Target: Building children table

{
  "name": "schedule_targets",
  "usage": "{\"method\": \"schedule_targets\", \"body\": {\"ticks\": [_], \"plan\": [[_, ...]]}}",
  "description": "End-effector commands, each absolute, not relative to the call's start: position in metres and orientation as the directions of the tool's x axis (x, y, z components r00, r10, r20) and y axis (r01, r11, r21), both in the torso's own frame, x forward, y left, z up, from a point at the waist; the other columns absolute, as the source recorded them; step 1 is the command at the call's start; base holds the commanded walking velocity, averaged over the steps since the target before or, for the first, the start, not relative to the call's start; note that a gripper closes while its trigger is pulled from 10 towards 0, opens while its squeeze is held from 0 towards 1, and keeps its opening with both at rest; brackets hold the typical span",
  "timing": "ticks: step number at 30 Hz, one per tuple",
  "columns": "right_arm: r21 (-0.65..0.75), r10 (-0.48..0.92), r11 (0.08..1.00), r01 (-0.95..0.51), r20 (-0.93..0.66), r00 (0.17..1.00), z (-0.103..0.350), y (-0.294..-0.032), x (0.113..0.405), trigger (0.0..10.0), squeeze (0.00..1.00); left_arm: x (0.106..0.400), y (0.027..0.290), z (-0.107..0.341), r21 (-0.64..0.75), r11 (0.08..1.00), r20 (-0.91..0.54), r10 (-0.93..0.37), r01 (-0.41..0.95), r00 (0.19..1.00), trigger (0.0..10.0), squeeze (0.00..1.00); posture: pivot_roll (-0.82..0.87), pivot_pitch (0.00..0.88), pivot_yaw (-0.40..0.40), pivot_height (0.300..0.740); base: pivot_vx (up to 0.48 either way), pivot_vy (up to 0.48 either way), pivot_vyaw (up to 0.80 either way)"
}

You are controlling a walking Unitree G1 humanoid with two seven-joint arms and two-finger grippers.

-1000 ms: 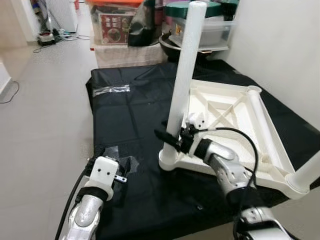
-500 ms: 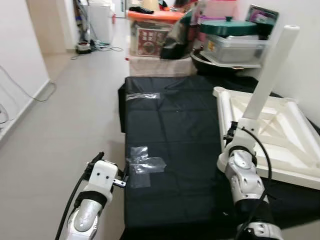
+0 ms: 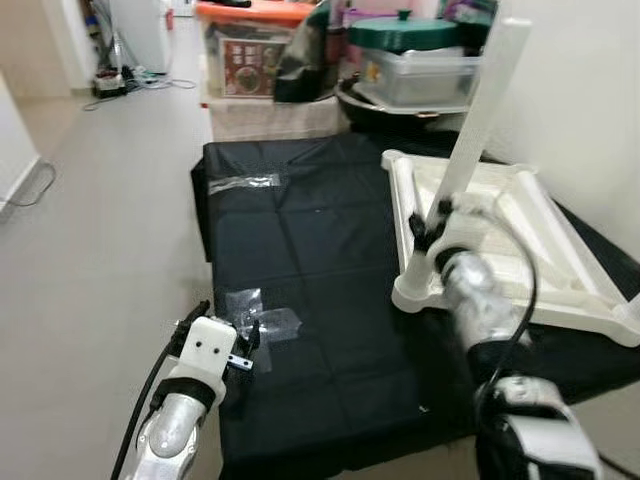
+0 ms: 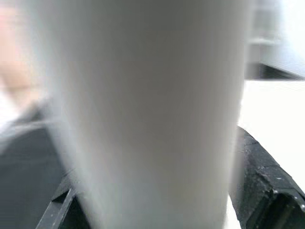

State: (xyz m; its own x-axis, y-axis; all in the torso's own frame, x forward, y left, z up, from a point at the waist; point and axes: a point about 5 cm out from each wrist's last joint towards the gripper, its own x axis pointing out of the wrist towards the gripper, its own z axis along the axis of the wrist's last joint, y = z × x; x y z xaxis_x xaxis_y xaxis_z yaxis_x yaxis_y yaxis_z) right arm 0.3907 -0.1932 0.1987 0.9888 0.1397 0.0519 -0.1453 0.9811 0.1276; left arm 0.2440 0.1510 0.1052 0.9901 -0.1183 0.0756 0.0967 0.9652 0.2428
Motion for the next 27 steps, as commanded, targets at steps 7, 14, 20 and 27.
{"method": "schedule_targets", "body": {"ticks": [7, 14, 20, 27], "plan": [[0.015, 0.686, 0.726, -0.688, -0.098, 0.721, 0.158, -0.159, 0.373, 10.0, 0.0, 0.245, 0.148, 0.103, 0.248, 0.963, 0.074, -0.129, 0.107, 0.989, 10.0, 0.0, 0.05, 0.0, -0.085, 0.74, 0.0, 0.0, 0.0], [-0.01, 0.839, 0.543, -0.84, -0.039, 0.543, 0.161, -0.121, 0.363, 8.7, 0.0, 0.245, 0.15, 0.103, 0.253, 0.962, 0.074, -0.126, 0.104, 0.989, 10.0, 0.0, 0.06, 0.0, -0.084, 0.74, 0.0, 0.0, 0.0], [0.003, 0.899, 0.43, -0.903, 0.088, 0.429, 0.167, -0.113, 0.347, 0.0, 0.0, 0.246, 0.151, 0.103, 0.254, 0.961, 0.073, -0.128, 0.105, 0.989, 10.0, 0.0, 0.05, 0.0, -0.079, 0.74, 0.0, 0.0, 0.0], [0.021, 0.767, 0.637, -0.77, 0.083, 0.636, 0.149, -0.126, 0.347, 0.0, 0.0, 0.245, 0.149, 0.1, 0.251, 0.961, 0.067, -0.136, 0.115, 0.988, 10.0, 0.0, 0.03, 0.0, -0.068, 0.74, 0.0, 0.0, 0.0]]}}
